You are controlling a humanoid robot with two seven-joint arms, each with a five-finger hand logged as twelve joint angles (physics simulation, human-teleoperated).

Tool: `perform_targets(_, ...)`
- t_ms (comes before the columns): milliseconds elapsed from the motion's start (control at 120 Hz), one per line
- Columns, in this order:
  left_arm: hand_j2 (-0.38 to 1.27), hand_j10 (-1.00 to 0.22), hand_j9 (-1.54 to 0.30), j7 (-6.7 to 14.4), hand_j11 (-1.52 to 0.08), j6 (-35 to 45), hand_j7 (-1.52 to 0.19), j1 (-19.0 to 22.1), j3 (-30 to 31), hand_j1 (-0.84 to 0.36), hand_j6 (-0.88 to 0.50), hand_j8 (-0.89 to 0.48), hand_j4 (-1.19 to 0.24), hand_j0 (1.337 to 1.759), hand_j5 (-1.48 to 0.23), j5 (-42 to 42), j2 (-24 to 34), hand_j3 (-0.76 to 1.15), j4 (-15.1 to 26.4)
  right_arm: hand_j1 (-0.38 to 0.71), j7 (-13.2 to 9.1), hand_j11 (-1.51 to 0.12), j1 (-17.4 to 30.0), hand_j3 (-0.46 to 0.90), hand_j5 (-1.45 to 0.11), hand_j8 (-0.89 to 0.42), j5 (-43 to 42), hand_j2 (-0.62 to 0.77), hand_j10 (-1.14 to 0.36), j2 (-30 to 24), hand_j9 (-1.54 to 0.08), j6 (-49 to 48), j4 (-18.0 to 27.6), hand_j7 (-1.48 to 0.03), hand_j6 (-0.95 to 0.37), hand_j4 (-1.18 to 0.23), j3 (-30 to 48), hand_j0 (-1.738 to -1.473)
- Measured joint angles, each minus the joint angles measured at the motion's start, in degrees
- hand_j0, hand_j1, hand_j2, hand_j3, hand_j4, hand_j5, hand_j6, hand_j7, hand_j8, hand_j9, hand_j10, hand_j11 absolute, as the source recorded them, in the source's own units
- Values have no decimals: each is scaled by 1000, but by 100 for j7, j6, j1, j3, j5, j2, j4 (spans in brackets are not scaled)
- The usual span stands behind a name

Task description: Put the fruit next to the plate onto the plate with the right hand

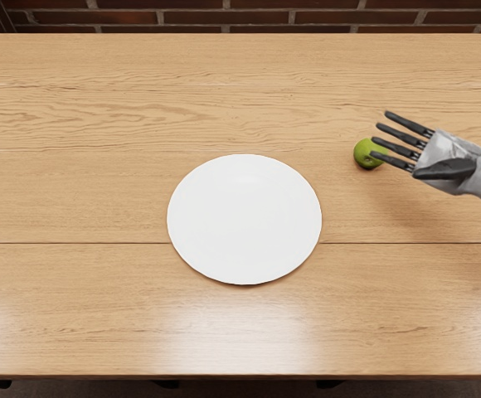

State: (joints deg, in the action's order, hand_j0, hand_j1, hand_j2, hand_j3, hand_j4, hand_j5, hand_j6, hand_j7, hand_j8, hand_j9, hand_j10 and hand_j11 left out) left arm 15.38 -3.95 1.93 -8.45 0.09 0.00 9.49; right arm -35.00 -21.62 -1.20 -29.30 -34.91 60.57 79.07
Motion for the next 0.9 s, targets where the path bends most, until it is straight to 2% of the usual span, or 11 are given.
perform_targets(183, 2, -10, -13, 0, -13, 0, -13, 0, 0, 337, -10, -10, -10, 1658, -13, 0, 0, 0, -1, -348, 0, -2, -146, 0, -1, 2, -16, 2, 1, -2, -1, -8, -156, -2, 2, 0, 19, -1658)
perform_targets(275, 2, -10, -13, 0, -13, 0, -13, 0, 0, 337, -10, -10, -10, 1658, -13, 0, 0, 0, -1, -349, 0, -1, -474, 0, -1, 2, -703, 1, 1, -150, -1, -9, -90, -1, 2, 0, -27, -1658)
perform_targets(383, 2, -10, -13, 0, -13, 0, -13, 0, 0, 337, -10, -10, -10, 1658, -13, 0, 0, 0, -1, -349, 0, -1, -719, 0, 0, 2, -2457, 1, 1, -253, 0, -10, 733, -1, 2, 0, -122, -1658)
perform_targets(433, 2, -10, -13, 0, -13, 0, -13, 0, 0, 337, -10, -10, -10, 1658, -13, 0, 0, 0, -1, -349, 0, 0, -907, 0, 0, 2, -3187, 1, 1, -344, 0, 114, 1109, 0, 2, 0, -404, -1658)
perform_targets(533, 2, -10, -13, 0, -13, 0, -13, 0, 0, 337, -10, -10, -10, 1658, -13, 0, 0, 0, 0, -349, 0, 0, -1773, 0, 0, 1, -4015, 1, 1, -672, 0, 1120, 1488, 0, 1, 0, -1858, -1658)
perform_targets(675, 2, -10, -13, 0, -13, 0, -13, 0, 0, 337, -10, -10, -10, 1658, -13, 0, 0, 0, 0, -349, 0, -1, -3153, 0, -1, -1, -4404, 1, 0, -969, -1, 2775, 1664, -1, -1, -1, -4026, -1658)
perform_targets(775, 2, -10, -13, 0, -13, 0, -13, 0, 1, 337, -10, -10, -10, 1658, -13, 0, 0, 0, 0, -347, 0, -2, -4108, 0, -3, -3, -4477, 1, -3, -982, -2, 4028, 1697, -2, -4, -3, -5776, -1658)
perform_targets(900, 2, -10, -13, 0, -13, 0, -13, 0, 0, 337, -10, -10, -10, 1658, -13, 0, 0, 0, 0, -334, 0, -18, -4903, 0, -18, -16, -4475, -1, -15, -707, -18, 5200, 1659, -18, -17, -16, -7396, -1658)
